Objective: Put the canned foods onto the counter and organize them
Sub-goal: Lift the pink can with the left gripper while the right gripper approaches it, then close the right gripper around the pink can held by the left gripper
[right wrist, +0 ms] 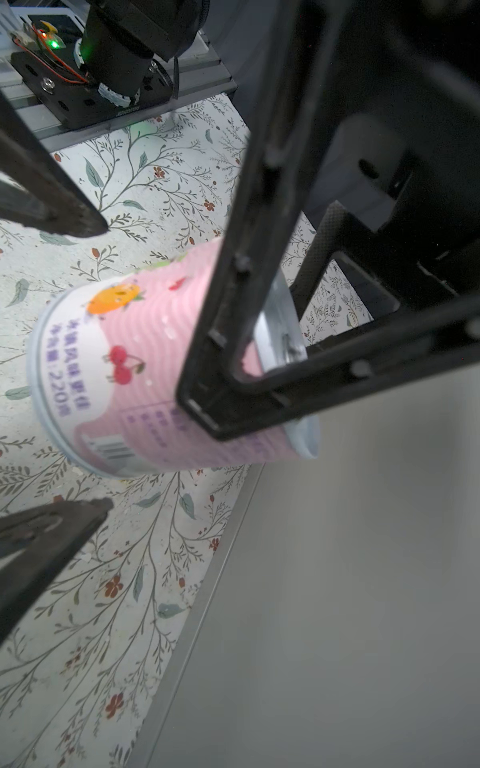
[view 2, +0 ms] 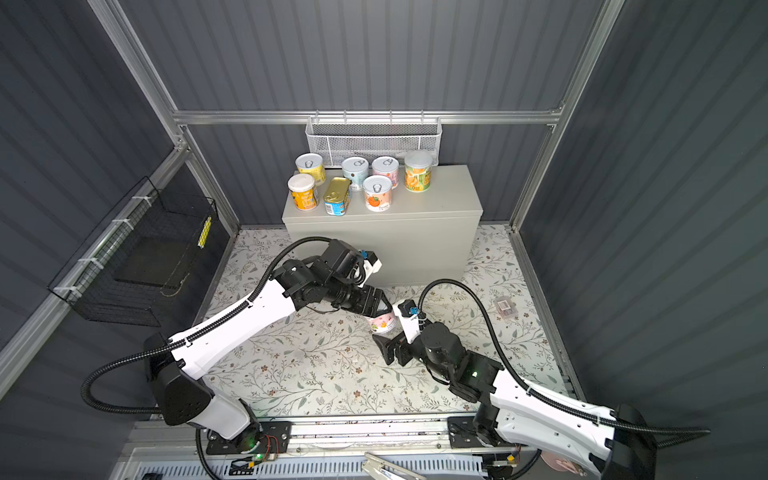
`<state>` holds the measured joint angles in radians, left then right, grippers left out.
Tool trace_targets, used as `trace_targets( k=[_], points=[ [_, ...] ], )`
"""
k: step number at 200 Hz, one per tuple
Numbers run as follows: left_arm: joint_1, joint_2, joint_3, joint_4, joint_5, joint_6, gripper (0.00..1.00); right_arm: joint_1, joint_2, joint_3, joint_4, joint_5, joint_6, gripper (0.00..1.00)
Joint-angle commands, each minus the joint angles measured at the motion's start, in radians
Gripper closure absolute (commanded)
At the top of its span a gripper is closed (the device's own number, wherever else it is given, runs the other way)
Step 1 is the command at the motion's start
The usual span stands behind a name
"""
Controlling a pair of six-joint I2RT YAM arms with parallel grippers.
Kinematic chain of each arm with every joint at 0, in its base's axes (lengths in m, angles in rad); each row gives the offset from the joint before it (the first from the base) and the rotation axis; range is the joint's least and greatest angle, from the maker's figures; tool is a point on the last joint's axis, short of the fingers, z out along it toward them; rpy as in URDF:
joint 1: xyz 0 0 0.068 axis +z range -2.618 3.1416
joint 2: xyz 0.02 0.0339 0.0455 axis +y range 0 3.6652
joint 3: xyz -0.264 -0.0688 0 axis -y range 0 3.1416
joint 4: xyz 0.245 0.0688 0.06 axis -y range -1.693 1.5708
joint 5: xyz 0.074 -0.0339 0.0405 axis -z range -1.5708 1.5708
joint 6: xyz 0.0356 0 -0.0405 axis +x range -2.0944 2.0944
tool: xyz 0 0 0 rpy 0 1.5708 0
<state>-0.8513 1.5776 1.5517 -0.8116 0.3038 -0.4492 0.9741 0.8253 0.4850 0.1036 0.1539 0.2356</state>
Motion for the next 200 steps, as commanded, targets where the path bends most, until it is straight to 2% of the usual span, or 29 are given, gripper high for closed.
trace_targets(
  k=[1,200],
  points=[
    [-0.004,-0.039,0.015,0.037,0.070,-0.009,0.43,0.004,0.014,0.037,0.056,-0.003,-0.014,0.03],
    [-0.003,-0.051,-0.090,0.157,0.145,-0.082,0.43,0.005,0.091,0.030,0.186,0.065,-0.026,0.09]
  ],
)
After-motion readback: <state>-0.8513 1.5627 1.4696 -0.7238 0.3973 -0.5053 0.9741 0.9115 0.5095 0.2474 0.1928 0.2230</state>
